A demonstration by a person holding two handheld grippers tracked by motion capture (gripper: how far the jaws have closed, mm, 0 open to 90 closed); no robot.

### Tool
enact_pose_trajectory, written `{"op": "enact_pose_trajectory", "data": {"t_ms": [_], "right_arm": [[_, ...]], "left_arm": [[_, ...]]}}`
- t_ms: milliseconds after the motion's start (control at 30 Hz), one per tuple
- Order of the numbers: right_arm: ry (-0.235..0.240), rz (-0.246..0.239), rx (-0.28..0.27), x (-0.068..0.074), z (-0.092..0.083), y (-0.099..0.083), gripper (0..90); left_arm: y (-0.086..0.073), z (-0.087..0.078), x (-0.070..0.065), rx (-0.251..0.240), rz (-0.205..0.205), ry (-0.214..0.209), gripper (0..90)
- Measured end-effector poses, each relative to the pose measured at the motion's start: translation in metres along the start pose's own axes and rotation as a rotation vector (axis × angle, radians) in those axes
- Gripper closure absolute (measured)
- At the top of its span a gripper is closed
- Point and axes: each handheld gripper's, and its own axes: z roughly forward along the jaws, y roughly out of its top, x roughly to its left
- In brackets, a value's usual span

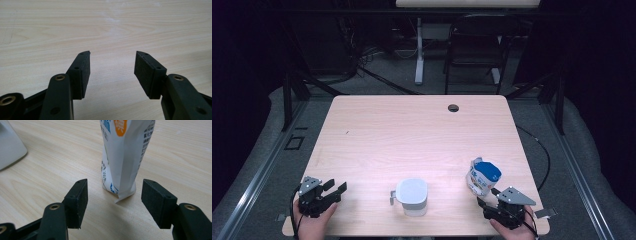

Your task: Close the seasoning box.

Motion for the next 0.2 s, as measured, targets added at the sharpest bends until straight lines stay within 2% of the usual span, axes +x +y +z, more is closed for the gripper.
{"op": "enact_pose_trajectory", "data": {"t_ms": [200], "right_arm": [[0.005, 0.021, -0.009, -0.0045, 0.003, -0.0019, 37.5]], "left_arm": [[-0.0005, 0.0009, -0.0005, 0.003, -0.008, 0.004, 45.3]]}}
